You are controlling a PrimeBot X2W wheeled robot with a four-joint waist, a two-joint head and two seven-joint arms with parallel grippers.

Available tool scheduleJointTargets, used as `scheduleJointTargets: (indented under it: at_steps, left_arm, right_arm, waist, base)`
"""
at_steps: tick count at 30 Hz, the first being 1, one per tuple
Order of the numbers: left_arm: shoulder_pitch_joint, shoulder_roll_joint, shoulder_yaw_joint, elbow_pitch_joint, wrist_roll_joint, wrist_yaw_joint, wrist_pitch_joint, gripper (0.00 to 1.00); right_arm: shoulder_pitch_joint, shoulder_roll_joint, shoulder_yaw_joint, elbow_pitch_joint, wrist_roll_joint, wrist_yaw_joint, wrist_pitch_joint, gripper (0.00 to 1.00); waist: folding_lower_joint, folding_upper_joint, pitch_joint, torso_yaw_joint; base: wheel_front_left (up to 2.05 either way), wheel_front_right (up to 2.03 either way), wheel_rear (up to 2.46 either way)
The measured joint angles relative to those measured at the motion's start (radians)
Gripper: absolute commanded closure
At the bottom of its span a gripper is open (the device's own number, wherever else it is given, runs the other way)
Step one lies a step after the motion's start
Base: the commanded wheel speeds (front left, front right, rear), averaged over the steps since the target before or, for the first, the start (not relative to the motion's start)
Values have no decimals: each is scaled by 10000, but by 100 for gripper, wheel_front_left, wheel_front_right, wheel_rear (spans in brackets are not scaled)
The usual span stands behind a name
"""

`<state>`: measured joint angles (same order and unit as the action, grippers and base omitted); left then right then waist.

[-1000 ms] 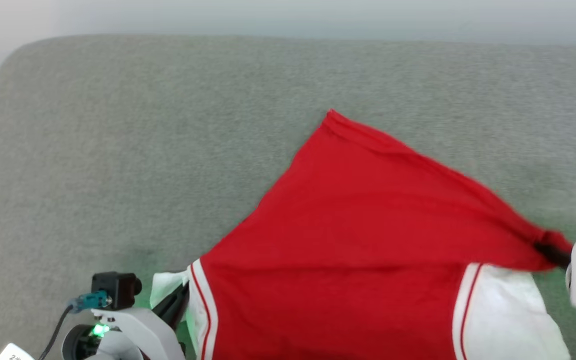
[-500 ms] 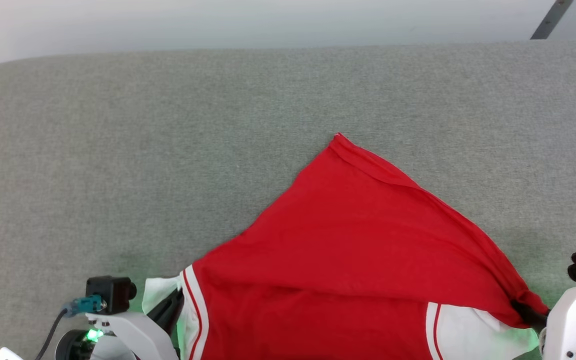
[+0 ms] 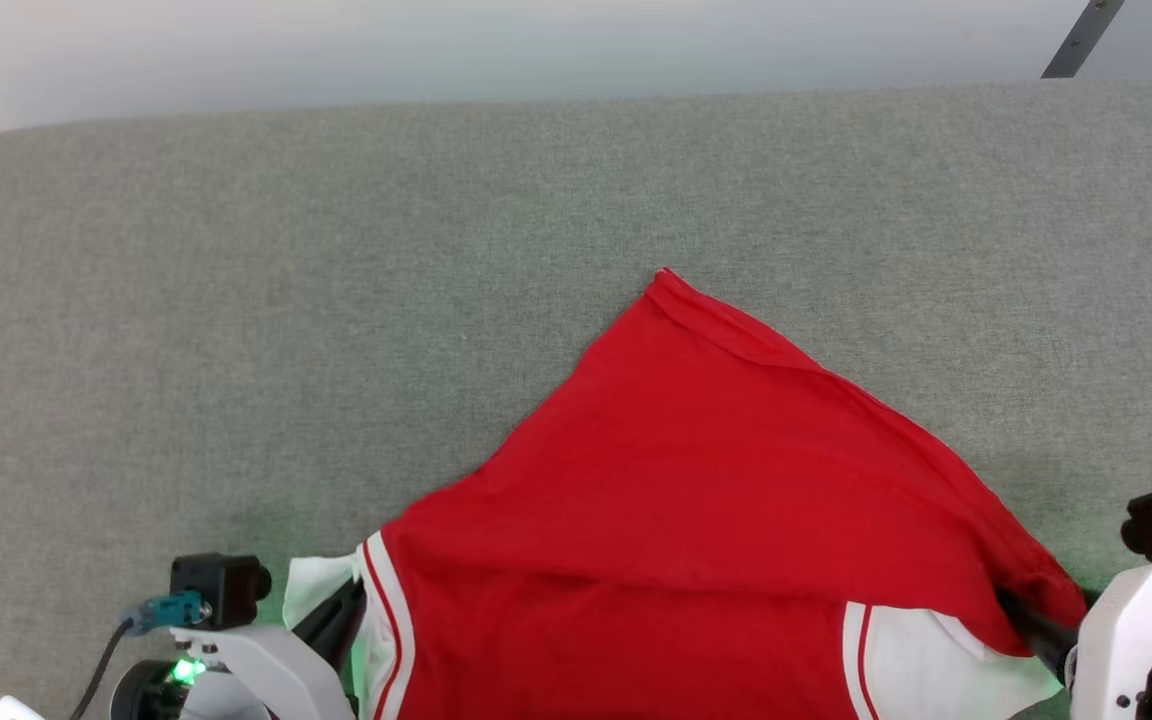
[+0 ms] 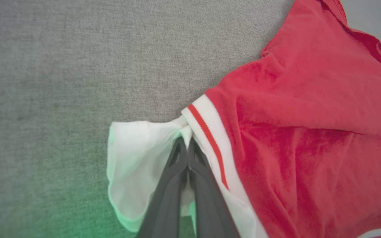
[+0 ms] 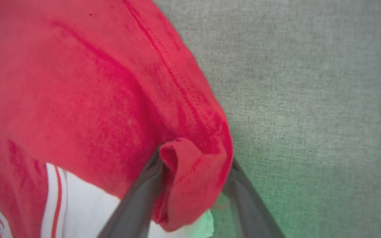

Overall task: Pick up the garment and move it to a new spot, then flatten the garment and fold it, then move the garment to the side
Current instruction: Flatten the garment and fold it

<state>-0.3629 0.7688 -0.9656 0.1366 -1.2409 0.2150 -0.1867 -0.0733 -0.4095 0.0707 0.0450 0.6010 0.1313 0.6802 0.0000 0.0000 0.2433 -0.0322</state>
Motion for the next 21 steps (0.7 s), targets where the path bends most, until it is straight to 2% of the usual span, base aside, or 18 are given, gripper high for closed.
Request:
scheduleJointTargets:
  at_steps: [6, 15, 21]
  left_arm:
    - [15, -58, -8, 73, -6, -38, -63, 100]
    - [21, -192, -86, 109, 27, -96, -67, 100]
    - [-193, -451, -226, 253, 153, -286, 27, 100]
  right_arm:
    - [173, -207, -58, -594, -155, -2, -163, 0]
    - [392, -374, -564, -2667, -497, -2, 259, 0]
    - [-825, -662, -58, -3402, -759, -2, 128, 0]
  waist:
    - [0, 0, -91, -3]
    - [0, 0, -186, 150]
    - [0, 0, -152, 483]
  base:
    - [0, 0, 0]
    - [0, 0, 0]
    - [0, 0, 0]
